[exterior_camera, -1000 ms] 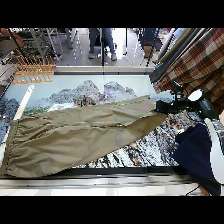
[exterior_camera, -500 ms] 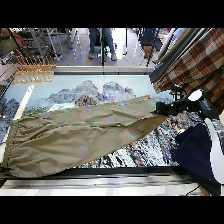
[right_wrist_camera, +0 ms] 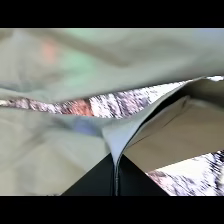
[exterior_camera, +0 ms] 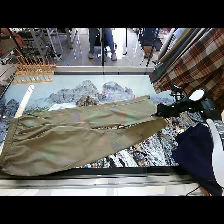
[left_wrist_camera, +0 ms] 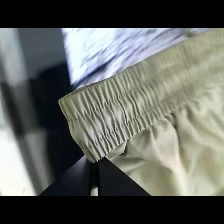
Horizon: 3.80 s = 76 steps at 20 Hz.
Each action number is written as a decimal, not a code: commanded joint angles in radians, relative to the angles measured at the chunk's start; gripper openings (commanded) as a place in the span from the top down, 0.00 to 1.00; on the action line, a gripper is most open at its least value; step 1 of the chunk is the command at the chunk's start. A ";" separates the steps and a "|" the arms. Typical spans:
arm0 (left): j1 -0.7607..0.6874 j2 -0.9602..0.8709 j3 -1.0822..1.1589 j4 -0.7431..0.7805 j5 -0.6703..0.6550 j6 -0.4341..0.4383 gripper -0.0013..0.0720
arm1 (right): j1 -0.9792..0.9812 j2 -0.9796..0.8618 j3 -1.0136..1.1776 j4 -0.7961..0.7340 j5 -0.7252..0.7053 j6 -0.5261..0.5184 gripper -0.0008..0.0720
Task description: Fold the clothes and pants, and hang the long-sleeved shirts on hangers.
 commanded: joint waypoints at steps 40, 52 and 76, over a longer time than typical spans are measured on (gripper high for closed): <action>-0.433 -0.565 0.555 -0.057 -0.054 -0.124 0.09 | -0.087 -0.288 -0.158 0.424 -0.293 0.072 0.29; -0.439 -0.579 0.573 -0.143 -0.056 -0.091 0.96 | 0.058 -0.318 -0.124 0.381 -0.442 0.064 0.97; -0.367 -0.439 0.966 0.156 -0.542 0.000 0.11 | -0.158 0.253 -0.574 0.004 -0.100 -0.211 0.43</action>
